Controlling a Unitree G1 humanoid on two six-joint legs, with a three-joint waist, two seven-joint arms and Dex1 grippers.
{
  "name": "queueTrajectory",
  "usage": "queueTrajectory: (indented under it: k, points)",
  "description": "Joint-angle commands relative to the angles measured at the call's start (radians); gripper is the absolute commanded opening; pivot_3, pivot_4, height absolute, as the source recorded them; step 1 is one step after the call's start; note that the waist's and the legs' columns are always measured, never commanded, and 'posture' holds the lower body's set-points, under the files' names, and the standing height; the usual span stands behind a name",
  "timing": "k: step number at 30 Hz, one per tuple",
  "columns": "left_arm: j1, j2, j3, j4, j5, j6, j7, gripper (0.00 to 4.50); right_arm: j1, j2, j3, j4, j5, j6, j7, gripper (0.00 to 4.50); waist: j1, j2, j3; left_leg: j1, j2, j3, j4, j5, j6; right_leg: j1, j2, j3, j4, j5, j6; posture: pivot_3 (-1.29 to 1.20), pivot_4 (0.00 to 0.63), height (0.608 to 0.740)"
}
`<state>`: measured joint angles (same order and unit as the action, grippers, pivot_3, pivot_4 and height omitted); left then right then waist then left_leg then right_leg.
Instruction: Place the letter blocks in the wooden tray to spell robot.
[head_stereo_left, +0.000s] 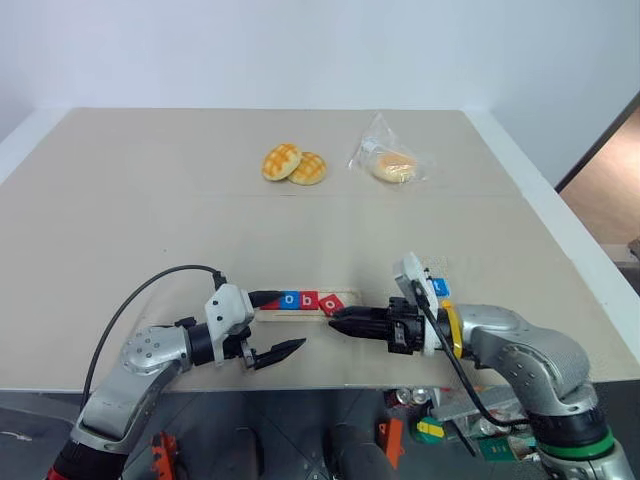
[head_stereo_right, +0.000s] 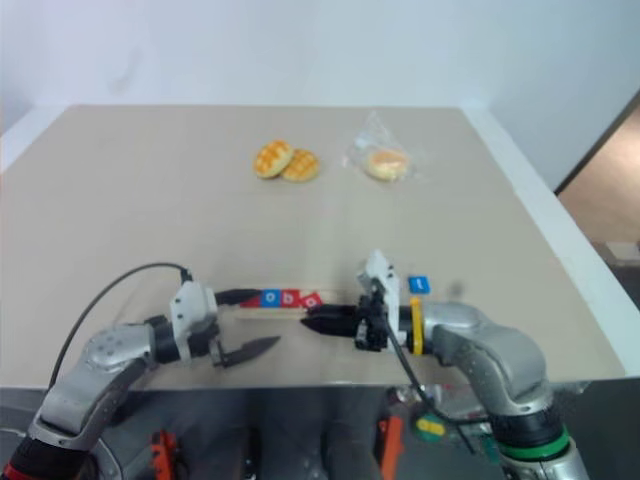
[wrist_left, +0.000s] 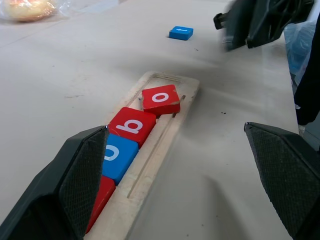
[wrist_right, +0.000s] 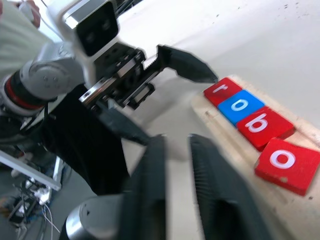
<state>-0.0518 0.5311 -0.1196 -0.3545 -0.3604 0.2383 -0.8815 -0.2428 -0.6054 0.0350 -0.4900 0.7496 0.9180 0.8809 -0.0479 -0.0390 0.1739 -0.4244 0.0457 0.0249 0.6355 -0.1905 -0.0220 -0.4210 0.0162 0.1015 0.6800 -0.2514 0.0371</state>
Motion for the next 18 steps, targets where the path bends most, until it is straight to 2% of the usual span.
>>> queueTrajectory:
  k: [1, 8, 18]
  points:
    - [-0.012, 0.0, 0.009, -0.014, -0.008, -0.018, -0.005, 4.5, -0.002, -0.016, 0.026, -0.033, -0.047, -0.031, -0.038, 0.04, -0.001, 0.0, 0.0, 0.0, 0.0, 0.0, 0.0, 0.0, 0.0, 0.0, 0.0, 0.0, 0.0, 0.0, 0.0, 0.0, 0.15, 0.74]
    - [-0.02, -0.007, 0.011, -0.008, 0.0, -0.024, 0.003, 4.5, -0.03, -0.003, 0.168, -0.017, -0.22, -0.12, -0.109, 0.04, -0.001, 0.0, 0.0, 0.001, 0.001, 0.0, 0.0, 0.0, 0.0, 0.0, 0.001, 0.0, 0.0, 0.001, -0.002, 0.0, 0.15, 0.74]
    - [-0.023, -0.011, 0.011, -0.017, -0.009, -0.013, 0.006, 4.5, -0.064, 0.027, 0.206, 0.052, -0.319, -0.157, -0.15, 0.04, 0.0, 0.0, 0.0, 0.0, 0.0, 0.001, 0.0, 0.0, 0.0, -0.001, 0.001, 0.0, 0.0, 0.001, -0.001, 0.0, 0.15, 0.74]
